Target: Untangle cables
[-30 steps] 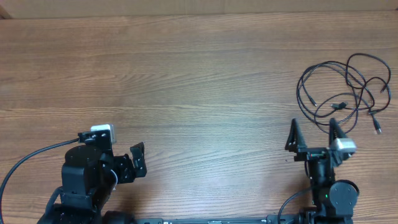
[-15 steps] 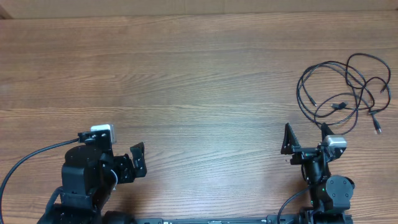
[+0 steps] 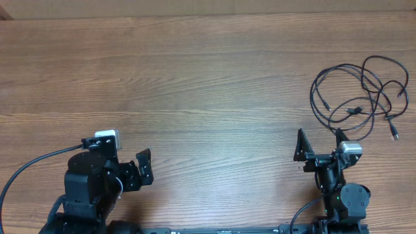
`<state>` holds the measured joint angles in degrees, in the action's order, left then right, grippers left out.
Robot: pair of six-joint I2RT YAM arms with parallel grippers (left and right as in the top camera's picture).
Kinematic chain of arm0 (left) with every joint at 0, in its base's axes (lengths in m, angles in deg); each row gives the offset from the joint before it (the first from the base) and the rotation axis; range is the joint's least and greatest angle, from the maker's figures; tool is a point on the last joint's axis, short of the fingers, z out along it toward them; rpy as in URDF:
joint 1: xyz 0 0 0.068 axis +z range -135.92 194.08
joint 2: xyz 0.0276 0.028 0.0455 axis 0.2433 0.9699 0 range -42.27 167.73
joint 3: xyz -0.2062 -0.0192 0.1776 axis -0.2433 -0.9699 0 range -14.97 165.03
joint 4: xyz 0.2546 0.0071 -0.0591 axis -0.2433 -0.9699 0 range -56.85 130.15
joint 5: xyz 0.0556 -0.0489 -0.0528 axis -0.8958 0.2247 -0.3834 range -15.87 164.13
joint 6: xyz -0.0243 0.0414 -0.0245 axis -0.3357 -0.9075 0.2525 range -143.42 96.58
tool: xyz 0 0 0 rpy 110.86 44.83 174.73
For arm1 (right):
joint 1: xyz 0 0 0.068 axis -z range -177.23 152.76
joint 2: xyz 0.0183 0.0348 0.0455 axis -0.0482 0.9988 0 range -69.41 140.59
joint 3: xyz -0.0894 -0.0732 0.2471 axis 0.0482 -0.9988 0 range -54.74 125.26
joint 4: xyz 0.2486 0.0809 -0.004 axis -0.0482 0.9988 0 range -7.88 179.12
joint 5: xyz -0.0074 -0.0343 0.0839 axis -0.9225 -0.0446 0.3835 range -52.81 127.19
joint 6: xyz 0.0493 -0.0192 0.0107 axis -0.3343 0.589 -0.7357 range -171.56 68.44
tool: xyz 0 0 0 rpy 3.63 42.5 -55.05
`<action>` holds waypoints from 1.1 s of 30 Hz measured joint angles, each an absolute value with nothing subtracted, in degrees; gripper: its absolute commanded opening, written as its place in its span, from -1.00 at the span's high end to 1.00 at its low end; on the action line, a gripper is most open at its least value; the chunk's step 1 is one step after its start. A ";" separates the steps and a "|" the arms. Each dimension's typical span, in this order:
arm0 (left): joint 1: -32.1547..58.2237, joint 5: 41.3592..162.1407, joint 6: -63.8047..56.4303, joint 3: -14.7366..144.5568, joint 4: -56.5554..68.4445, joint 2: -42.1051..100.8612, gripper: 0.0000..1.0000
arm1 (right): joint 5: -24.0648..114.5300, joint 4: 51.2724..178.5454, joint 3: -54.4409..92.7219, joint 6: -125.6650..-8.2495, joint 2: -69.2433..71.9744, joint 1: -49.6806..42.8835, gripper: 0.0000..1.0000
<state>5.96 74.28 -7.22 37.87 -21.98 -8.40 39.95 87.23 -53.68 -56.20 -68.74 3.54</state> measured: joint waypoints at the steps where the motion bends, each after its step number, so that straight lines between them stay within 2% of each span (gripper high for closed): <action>1: 5.96 74.28 -7.22 37.87 -21.98 -8.40 -0.99 | 39.95 87.23 -53.68 -56.20 -68.74 3.54 -1.00; 23: 6.38 74.28 -7.30 37.65 -21.56 -8.82 -0.99 | 39.95 87.25 -53.68 -56.20 -68.74 3.54 -1.00; 29: 9.81 74.36 -8.62 29.96 -10.50 -15.53 -1.00 | 39.98 87.23 -53.68 -56.18 -68.74 3.54 -1.00; 33: 11.95 75.92 -8.92 18.31 2.61 -23.68 -0.99 | 39.93 87.18 -53.68 -56.16 -68.76 3.54 -1.00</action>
<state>11.95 75.92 -8.92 18.31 2.61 -23.68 39.93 87.18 -53.68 -56.16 -68.76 3.54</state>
